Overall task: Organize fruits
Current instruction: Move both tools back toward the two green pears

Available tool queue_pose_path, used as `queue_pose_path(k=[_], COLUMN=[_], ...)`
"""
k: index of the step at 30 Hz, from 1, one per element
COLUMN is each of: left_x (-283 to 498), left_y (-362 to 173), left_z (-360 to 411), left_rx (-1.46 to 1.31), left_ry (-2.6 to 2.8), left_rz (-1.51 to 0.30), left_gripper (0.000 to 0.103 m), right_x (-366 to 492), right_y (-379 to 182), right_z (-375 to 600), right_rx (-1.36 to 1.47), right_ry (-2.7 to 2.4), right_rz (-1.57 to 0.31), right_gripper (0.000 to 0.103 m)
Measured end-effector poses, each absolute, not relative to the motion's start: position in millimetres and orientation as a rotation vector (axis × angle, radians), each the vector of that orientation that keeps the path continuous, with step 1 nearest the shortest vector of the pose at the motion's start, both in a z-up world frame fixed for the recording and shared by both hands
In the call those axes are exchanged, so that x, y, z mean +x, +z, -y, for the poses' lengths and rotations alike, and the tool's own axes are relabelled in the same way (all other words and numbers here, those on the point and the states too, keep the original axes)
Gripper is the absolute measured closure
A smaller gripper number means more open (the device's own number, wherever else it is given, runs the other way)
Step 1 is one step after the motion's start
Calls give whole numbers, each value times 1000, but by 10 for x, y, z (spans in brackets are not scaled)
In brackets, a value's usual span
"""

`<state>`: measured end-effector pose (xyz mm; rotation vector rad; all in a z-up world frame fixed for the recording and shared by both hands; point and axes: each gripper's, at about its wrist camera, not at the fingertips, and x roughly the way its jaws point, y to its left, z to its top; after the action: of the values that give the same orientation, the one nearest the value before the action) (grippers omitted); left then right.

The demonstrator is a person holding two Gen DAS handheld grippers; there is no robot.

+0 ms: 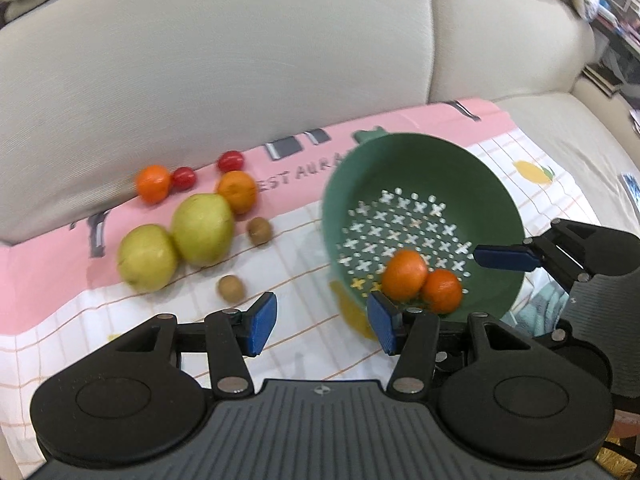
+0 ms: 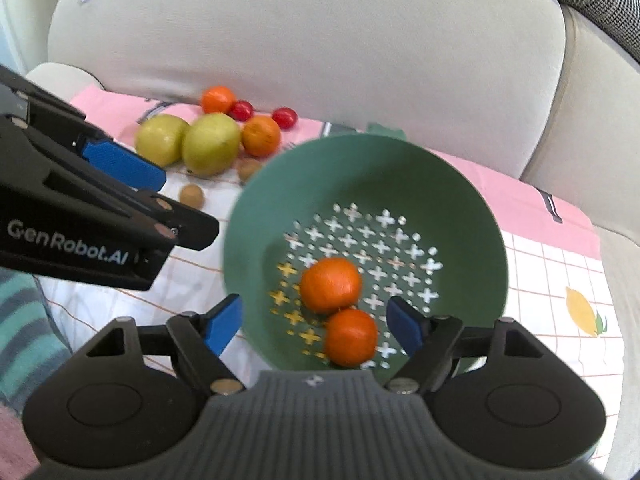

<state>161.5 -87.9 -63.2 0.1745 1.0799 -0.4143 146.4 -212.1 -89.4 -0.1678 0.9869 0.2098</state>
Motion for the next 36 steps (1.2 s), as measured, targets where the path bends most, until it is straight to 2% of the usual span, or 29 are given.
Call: queue_pose_path(k=[20,36], left_x=[1653,1943], left_y=[-348,-556], left_z=[-210,-701], left_rx=[-36,-261], left_ry=[-228,-187], left_rz=[-984,-958], left_gripper=[40,40], right_x=[1565,1993], right_y=[-655,-740], right_z=[1202,926], right_rx=[-241,-231], right_ry=[354,390], right_rz=[-882,-819], right_gripper=[27,27])
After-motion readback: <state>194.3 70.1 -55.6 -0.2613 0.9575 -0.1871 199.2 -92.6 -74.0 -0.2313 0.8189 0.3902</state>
